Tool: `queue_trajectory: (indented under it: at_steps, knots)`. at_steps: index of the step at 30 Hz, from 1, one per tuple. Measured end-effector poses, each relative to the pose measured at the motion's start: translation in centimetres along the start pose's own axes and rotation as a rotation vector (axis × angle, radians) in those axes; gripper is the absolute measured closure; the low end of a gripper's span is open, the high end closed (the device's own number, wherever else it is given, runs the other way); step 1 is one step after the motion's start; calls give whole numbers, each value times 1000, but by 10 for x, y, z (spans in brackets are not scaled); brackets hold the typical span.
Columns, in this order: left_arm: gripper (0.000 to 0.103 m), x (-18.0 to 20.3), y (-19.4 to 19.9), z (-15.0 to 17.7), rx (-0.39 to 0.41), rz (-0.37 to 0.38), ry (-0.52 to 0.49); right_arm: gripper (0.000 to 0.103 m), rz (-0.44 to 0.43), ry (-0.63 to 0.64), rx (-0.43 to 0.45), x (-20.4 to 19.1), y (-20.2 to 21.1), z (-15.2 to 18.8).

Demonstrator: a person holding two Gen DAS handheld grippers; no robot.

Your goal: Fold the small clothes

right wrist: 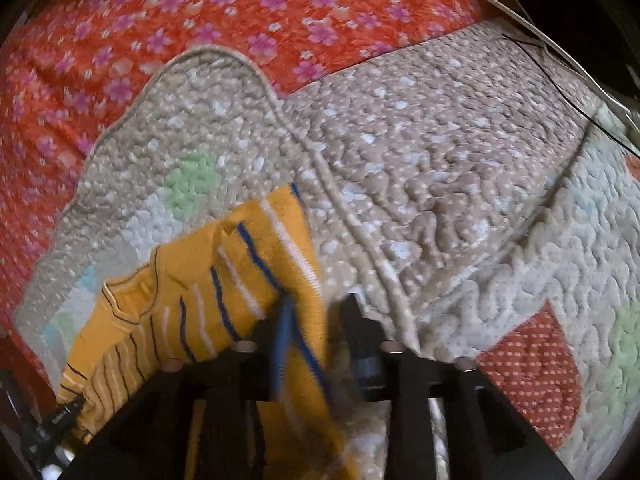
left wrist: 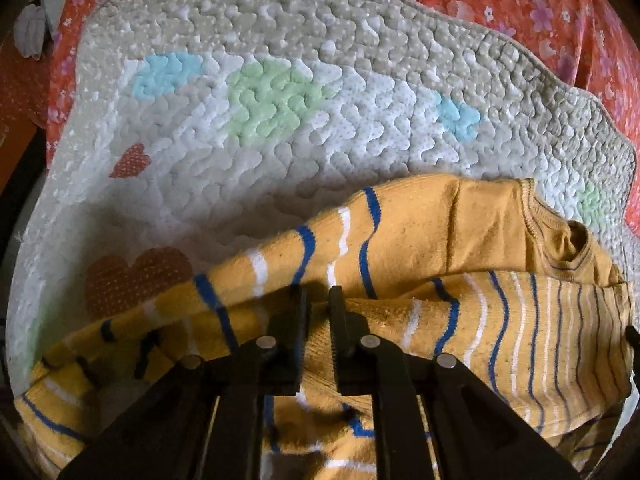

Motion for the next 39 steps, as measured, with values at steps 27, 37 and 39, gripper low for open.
queue_trajectory:
  at_steps: [27, 37, 39]
  knots:
    - [71, -79, 86, 160, 20, 71, 90, 62, -12, 152, -70, 48, 62, 95]
    - [69, -69, 85, 206, -38, 126, 29, 60, -14, 165, -361, 87, 79, 264]
    - [69, -66, 87, 206, -39, 141, 29, 60, 32, 192, -408, 89, 68, 282]
Point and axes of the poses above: each gripper's, at about its wrist camera, not at the fingertips, and y roughly against the way its jaws point, x to its right, z to its underside, the point moved 7 cm from there along -y, roughly the way its jaws point, and after that the axes turned 6 degrees about -x, right-handed, at the moved point
